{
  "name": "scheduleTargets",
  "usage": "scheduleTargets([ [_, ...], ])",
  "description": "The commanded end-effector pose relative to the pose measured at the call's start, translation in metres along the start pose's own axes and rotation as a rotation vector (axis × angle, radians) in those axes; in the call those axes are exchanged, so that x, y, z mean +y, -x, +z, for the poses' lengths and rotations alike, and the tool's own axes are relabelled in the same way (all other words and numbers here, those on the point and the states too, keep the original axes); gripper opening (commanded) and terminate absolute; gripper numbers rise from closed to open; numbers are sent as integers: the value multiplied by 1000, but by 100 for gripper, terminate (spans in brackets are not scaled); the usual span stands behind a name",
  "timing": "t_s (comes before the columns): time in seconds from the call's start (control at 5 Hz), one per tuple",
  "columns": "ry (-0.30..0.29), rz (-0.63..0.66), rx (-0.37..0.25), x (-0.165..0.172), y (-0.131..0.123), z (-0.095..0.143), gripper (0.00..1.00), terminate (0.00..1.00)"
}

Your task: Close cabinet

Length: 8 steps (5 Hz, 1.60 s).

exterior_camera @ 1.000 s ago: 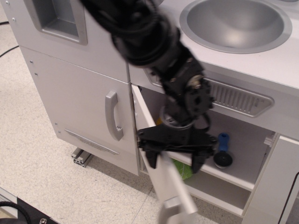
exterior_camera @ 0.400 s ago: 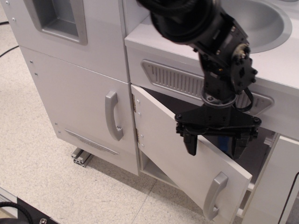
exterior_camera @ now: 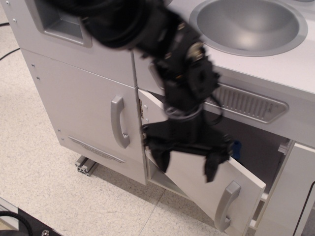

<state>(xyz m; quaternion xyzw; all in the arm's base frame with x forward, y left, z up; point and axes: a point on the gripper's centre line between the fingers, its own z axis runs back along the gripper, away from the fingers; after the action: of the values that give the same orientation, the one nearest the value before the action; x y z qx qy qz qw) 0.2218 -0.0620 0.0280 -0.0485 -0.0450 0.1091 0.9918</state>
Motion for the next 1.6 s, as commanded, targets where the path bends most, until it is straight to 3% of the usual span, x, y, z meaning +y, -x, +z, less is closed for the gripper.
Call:
scheduleTargets([
  [0.0, -38, -48, -52, 21, -1, -28, 100, 0],
  [0.4, -37, 2, -81, 13, -22, -59, 100, 0],
  [1.0, -43, 89, -129, -15, -60, -75, 100, 0],
  [1.4, -24, 124, -193, -32, -89, -73, 100, 0],
])
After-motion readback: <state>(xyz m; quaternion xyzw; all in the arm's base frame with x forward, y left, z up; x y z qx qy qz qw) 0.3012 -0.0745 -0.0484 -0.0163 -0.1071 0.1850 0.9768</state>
